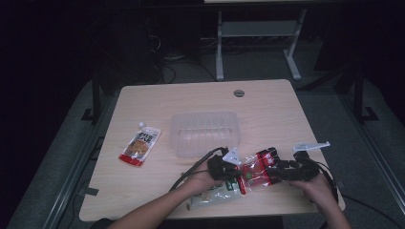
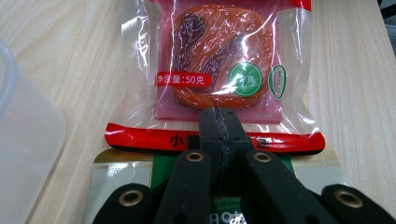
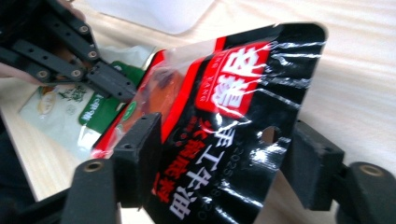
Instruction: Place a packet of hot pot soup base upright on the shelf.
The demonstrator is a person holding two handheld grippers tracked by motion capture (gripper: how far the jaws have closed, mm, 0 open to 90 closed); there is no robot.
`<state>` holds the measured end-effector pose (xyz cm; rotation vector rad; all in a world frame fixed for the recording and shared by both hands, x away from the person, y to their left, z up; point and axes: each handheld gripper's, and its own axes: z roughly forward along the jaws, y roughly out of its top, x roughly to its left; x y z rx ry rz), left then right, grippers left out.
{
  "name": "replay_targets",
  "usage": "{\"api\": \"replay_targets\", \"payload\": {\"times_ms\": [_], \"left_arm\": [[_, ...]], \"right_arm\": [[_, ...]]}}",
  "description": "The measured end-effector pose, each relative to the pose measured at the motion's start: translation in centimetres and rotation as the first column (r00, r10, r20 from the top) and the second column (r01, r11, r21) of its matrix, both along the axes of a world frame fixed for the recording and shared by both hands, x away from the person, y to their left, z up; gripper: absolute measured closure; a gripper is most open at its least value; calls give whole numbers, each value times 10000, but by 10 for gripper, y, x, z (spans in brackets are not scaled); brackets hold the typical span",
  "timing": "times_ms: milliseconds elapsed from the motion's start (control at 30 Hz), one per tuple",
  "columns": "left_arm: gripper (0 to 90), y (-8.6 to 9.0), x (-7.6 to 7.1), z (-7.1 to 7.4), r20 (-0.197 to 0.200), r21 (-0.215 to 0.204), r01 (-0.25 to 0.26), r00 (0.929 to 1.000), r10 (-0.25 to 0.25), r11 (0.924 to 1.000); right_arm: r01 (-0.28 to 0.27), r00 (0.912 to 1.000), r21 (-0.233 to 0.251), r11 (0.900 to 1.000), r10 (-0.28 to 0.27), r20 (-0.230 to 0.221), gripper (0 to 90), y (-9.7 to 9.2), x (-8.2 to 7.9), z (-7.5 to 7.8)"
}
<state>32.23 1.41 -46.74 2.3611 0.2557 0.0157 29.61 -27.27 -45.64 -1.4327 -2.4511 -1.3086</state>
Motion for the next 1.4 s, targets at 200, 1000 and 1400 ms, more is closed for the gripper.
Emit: {"api": "replay_targets", "payload": {"times_ms": [200,1000,1400], "left_arm": [[899,0,0,0,5,-5,2,10000,-2,10000],[899,1,2,-1,-30,-126,118,9999,-119,9999],[899,3,3,-2,-265,-283,62,9996,-70,9996]], "right_arm": [[-232,9997,152,9996,231,89,488,1,-1,2],[-608,9961,210,9979,593,660,893,6,6,19],[-879,9923,552,9946,826,917,900,10,3,27]]}}
